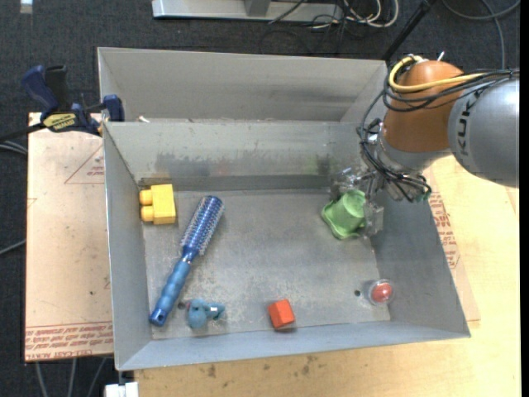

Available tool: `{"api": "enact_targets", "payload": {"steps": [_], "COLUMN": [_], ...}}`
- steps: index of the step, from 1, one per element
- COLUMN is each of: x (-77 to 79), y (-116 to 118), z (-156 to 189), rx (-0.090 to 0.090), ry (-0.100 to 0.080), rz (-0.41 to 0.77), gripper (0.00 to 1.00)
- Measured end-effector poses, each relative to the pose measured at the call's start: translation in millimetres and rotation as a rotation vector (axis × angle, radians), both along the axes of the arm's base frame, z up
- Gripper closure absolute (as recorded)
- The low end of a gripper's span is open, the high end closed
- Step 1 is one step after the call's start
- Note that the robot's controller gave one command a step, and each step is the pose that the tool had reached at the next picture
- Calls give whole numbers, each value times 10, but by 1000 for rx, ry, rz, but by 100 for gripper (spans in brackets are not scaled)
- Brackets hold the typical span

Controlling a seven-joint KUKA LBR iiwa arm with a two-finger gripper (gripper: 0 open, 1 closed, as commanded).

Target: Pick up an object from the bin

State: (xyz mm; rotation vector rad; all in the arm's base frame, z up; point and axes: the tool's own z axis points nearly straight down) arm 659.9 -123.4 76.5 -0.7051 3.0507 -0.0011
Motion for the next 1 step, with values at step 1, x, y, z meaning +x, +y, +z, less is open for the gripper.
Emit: {"api": "enact_targets", "payload": {"steps": [1], "x": [31], "y": [6], "z": [906], "rx": [-3], "ry": [-2], "rz": [-1], "gripper": [100]}}
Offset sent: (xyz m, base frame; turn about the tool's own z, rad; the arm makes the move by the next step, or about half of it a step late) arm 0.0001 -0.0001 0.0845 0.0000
